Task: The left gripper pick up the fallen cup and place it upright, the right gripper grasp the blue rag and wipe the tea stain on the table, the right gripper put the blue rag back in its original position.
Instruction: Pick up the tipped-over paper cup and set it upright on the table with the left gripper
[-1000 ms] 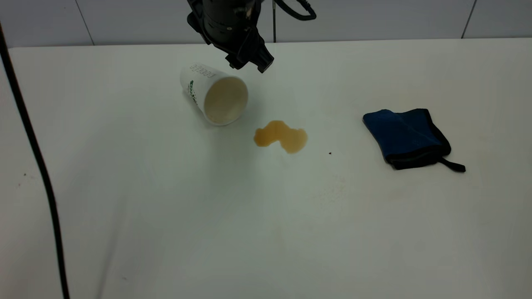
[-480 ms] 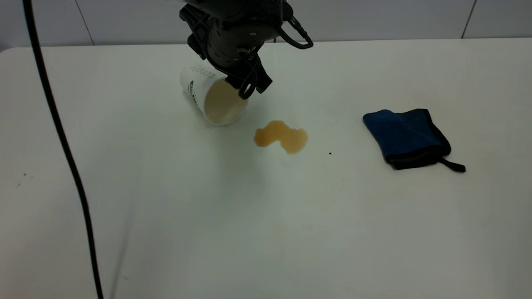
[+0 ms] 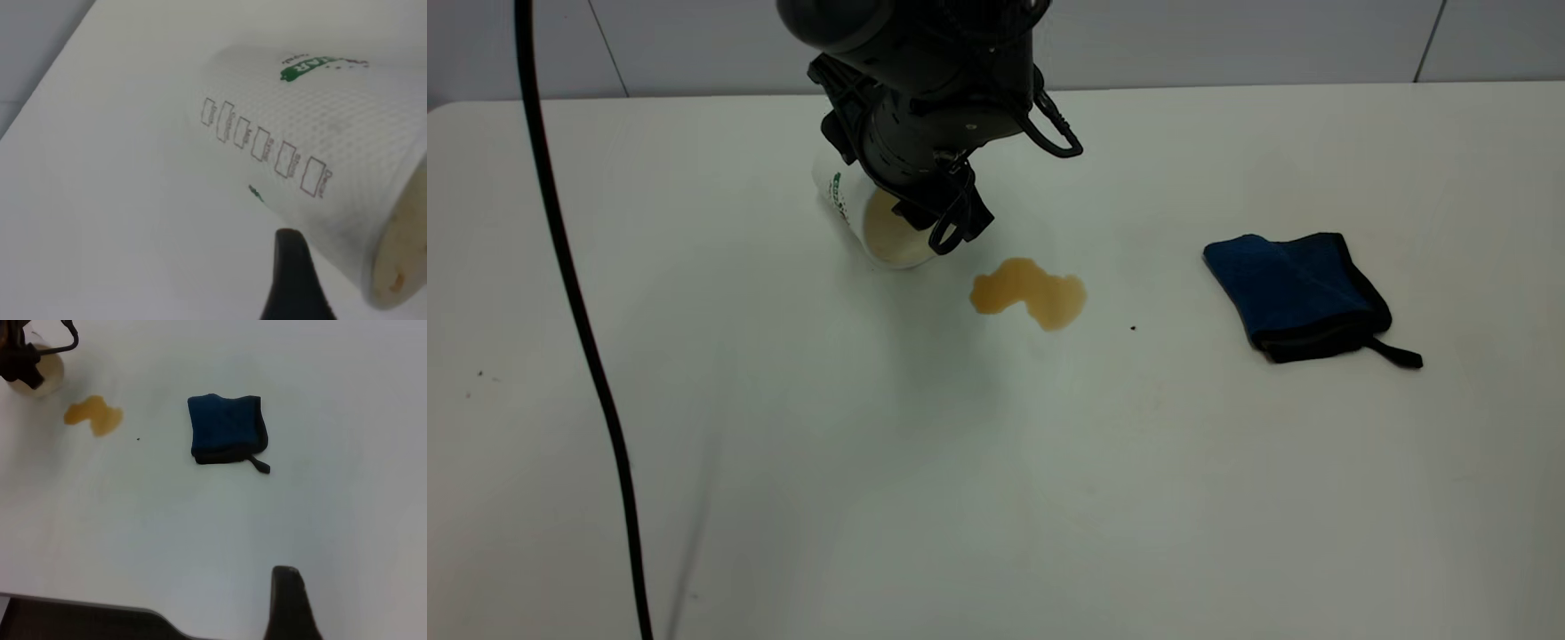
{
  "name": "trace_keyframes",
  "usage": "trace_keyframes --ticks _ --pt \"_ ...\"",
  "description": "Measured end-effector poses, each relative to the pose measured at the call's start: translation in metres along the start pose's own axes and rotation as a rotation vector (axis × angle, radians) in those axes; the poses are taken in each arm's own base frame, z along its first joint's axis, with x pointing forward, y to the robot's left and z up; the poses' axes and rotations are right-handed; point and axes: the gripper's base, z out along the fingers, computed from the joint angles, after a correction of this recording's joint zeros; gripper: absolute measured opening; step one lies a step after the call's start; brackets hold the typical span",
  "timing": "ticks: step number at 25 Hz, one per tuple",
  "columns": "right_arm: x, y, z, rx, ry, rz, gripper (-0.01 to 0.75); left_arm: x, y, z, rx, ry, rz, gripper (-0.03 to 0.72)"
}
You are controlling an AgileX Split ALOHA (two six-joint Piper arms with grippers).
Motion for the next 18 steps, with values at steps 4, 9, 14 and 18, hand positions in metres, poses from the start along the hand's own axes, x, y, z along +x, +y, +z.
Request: trace_keyframes --ticks 4,9,14,18 --pt "0.000 0.000 0.000 0.000 0.000 0.000 0.545 0.001 -0.004 0.008 -0.028 -0.026 0.017 0.530" --pt "0.000 0.000 0.000 0.000 0.000 0.000 0.545 0.002 -0.008 0.016 -0.075 -0.075 0.018 0.530" --pt "0.000 0.000 0.000 0.000 0.000 0.000 0.545 -0.001 -0.007 0.018 -0.108 -0.128 -0.021 0.511" --pt "0.000 0.000 0.000 0.000 0.000 0.000 0.545 -0.001 -0.002 0.020 -0.131 -0.135 -0.040 0.398"
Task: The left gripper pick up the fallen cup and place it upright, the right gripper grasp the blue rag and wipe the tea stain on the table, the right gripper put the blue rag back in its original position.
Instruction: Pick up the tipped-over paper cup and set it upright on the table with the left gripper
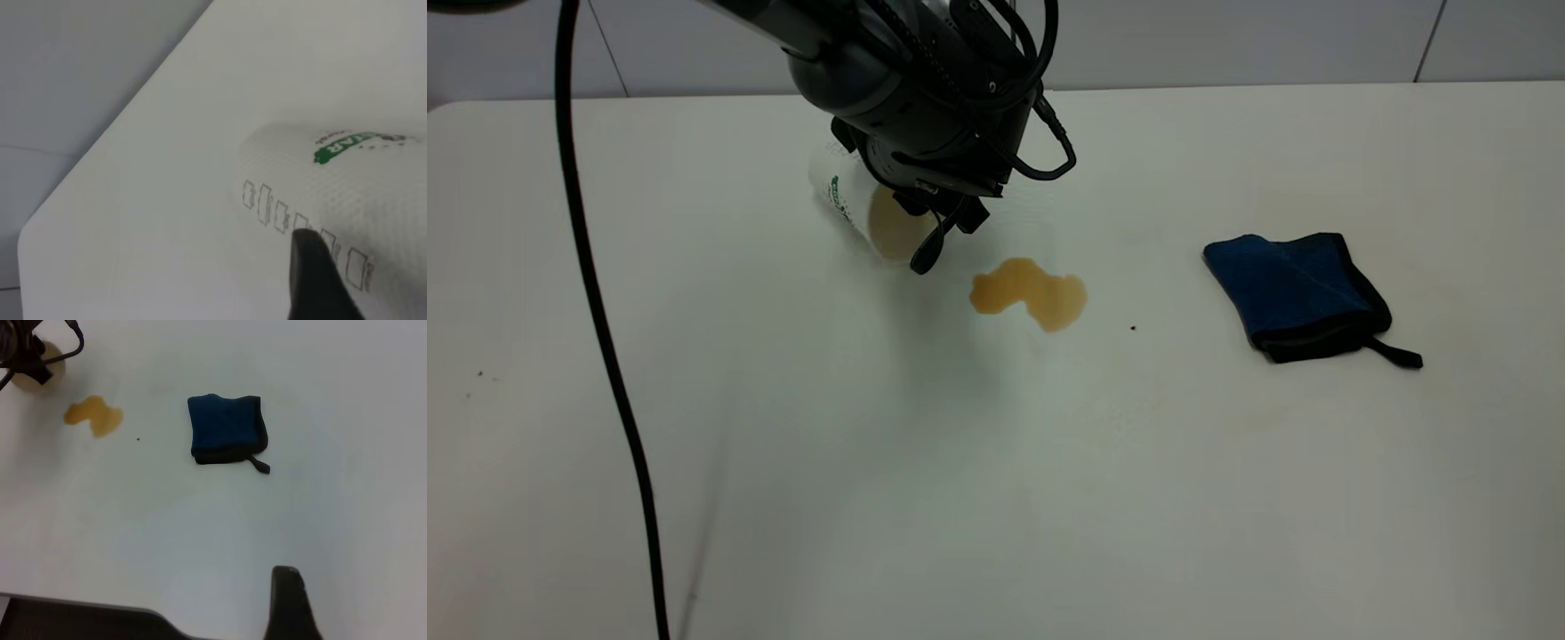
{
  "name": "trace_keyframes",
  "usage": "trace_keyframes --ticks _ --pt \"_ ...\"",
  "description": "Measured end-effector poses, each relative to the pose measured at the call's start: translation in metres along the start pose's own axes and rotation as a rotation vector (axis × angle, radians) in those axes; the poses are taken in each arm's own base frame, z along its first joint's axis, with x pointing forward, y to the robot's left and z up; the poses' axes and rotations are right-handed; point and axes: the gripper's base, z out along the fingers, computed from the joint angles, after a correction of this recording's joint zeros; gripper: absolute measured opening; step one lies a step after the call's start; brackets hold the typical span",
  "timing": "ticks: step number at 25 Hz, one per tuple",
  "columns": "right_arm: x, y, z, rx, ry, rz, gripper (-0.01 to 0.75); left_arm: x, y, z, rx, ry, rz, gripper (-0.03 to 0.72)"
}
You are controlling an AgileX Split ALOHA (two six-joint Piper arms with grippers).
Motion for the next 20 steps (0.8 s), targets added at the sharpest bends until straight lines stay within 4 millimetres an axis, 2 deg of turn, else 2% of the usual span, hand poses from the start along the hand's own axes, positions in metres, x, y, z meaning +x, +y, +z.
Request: trace_keyframes --ticks 6,9,13,17,20 --pt "0.000 0.000 0.000 0.000 0.000 0.000 0.545 0.006 0.012 0.010 -0.034 0.033 -0.001 0.132" --pt "0.000 0.000 0.000 0.000 0.000 0.000 0.545 0.007 0.015 0.010 -0.049 0.049 0.040 0.031" --pt "0.000 0.000 0.000 0.000 0.000 0.000 0.545 -0.004 0.035 -0.002 -0.027 0.069 0.038 0.018" --pt "0.000 0.000 0.000 0.000 0.000 0.000 0.545 -0.024 0.083 -0.026 0.090 0.081 -0.057 0.015" --pt "0.000 0.000 0.000 0.000 0.000 0.000 0.545 -0.023 0.117 -0.033 0.230 0.143 -0.143 0.014"
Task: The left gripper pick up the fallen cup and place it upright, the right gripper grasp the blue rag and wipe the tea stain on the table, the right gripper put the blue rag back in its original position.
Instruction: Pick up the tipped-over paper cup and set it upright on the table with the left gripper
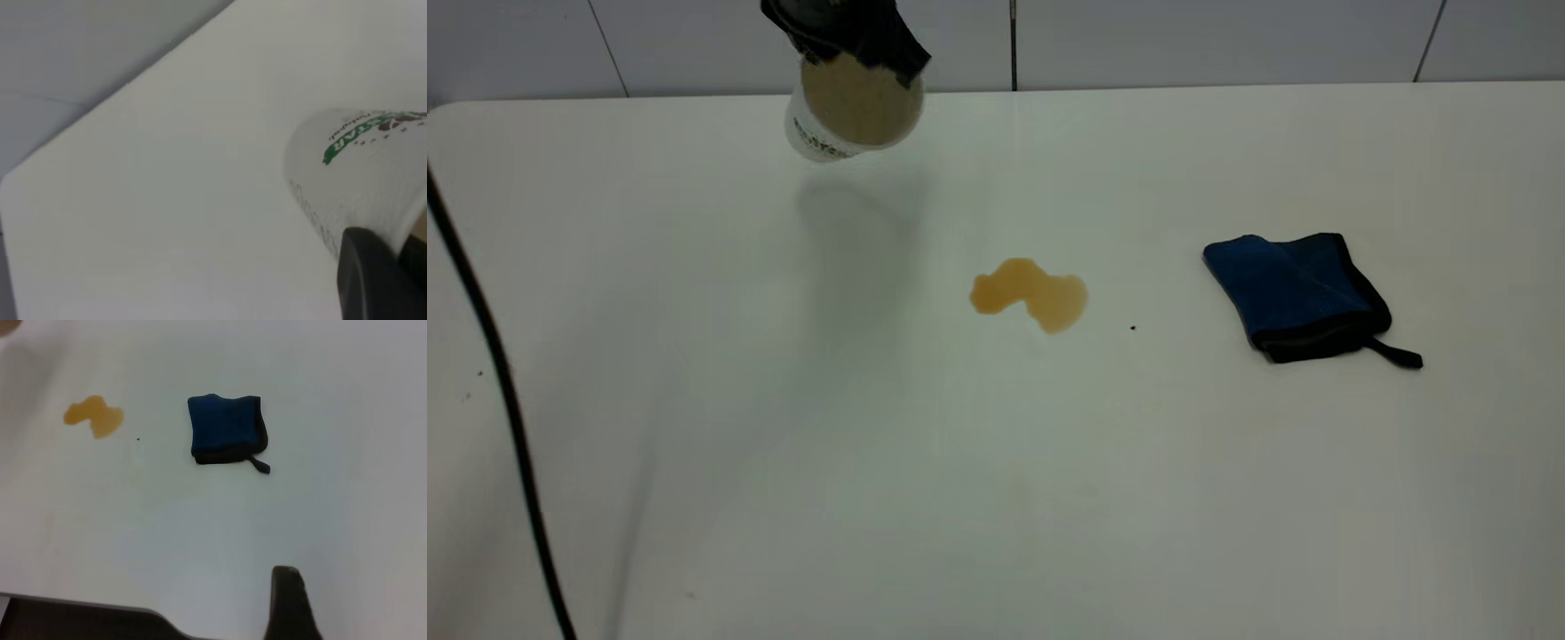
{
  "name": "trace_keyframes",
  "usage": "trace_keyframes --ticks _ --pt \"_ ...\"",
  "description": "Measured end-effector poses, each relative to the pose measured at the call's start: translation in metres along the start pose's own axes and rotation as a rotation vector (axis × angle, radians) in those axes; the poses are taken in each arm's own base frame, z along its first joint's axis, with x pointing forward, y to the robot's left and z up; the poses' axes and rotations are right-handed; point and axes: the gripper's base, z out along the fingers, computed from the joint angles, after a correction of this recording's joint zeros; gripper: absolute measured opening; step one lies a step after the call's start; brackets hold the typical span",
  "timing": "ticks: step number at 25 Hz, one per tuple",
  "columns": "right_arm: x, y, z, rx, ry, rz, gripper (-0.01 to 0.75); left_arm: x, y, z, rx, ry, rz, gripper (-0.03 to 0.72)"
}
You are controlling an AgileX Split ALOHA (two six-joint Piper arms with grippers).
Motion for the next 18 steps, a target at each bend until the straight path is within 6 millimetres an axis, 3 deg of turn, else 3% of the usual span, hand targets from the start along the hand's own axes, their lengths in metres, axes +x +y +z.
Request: trace_keyframes --ticks 2,9,18 --pt "0.000 0.000 0.000 0.000 0.000 0.000 0.545 0.007 0.017 0.004 0.105 0.069 -0.030 0.014" --pt "0.000 0.000 0.000 0.000 0.000 0.000 0.545 0.028 0.034 0.027 0.534 0.172 -0.177 0.014" --pt "0.000 0.000 0.000 0.000 0.000 0.000 0.545 0.034 0.029 0.051 0.597 0.143 -0.228 0.014"
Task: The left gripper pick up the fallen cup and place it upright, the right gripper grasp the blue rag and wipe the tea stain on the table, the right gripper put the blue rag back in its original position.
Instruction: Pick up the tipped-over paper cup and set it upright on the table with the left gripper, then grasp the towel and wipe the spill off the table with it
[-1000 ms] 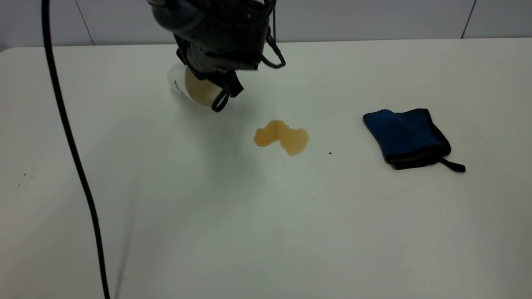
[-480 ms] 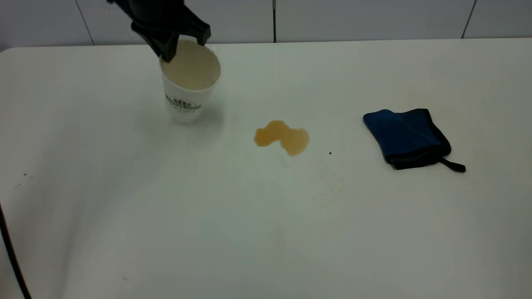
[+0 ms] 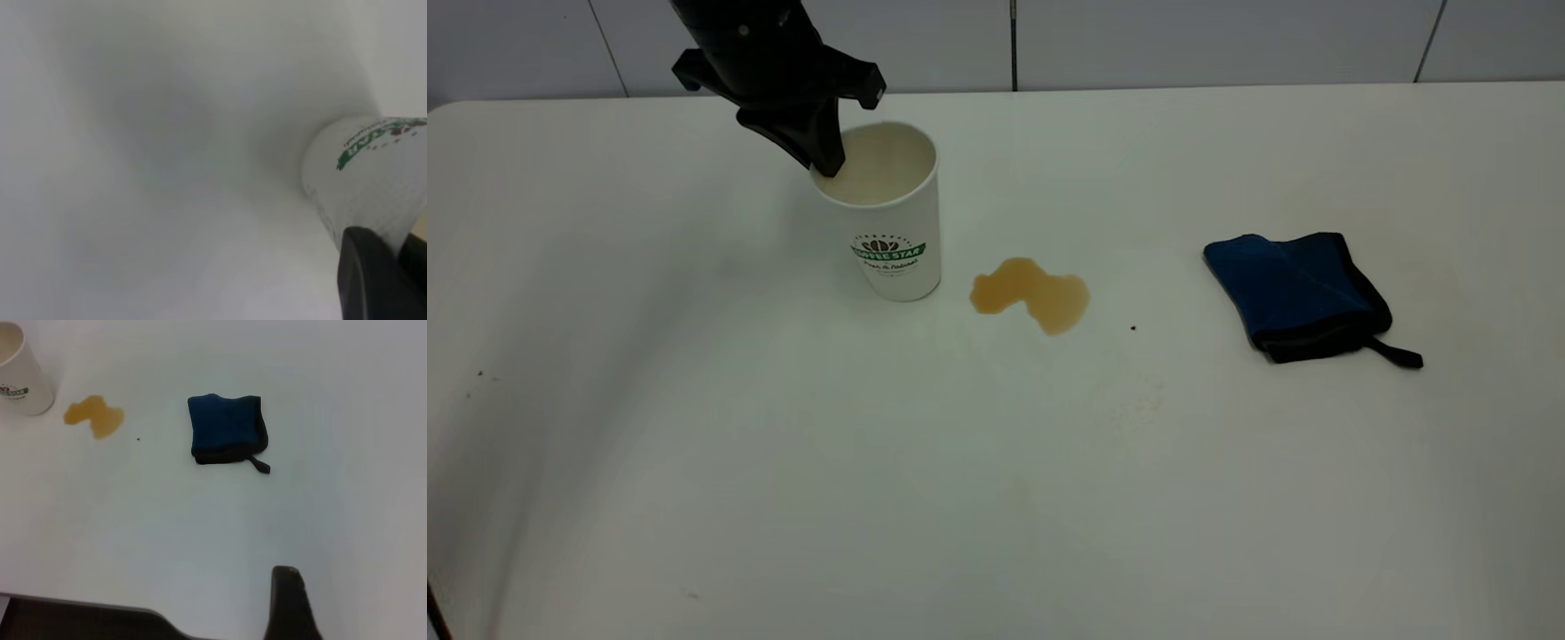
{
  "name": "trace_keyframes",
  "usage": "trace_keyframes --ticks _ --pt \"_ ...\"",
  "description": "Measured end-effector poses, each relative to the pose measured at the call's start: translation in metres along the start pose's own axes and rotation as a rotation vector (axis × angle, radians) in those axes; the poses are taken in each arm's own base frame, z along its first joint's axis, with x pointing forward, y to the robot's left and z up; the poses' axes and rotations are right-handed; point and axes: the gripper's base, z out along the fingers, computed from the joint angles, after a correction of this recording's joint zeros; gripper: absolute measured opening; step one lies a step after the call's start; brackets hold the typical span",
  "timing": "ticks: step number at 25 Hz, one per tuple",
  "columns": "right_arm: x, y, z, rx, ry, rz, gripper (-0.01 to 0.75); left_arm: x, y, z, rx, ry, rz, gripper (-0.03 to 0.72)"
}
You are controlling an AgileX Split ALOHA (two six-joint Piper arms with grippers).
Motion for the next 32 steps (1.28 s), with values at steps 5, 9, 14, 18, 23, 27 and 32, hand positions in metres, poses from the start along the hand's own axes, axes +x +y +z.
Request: trace_keyframes --ticks 5,9,14,18,23,27,32 --pt "0.000 0.000 0.000 0.000 0.000 0.000 0.545 -0.001 0.010 -0.001 -0.008 -0.015 -0.019 0.014" --pt "0.000 0.000 0.000 0.000 0.000 0.000 0.545 0.002 0.027 -0.004 -0.019 -0.012 -0.056 0.014" --pt "0.000 0.000 0.000 0.000 0.000 0.000 0.545 0.003 0.034 -0.005 -0.020 -0.007 -0.071 0.026" --pt "0.000 0.000 0.000 0.000 0.000 0.000 0.545 0.003 0.034 -0.005 -0.016 -0.008 -0.075 0.088" --pt "0.000 0.000 0.000 0.000 0.000 0.000 0.545 0.001 0.032 -0.006 -0.004 -0.019 -0.090 0.278" --pt "0.000 0.000 0.000 0.000 0.000 0.000 0.545 -0.005 0.028 -0.022 0.000 -0.055 -0.086 0.398" --pt "0.000 0.000 0.000 0.000 0.000 0.000 0.545 -0.016 0.018 -0.076 0.004 -0.115 -0.060 0.426"
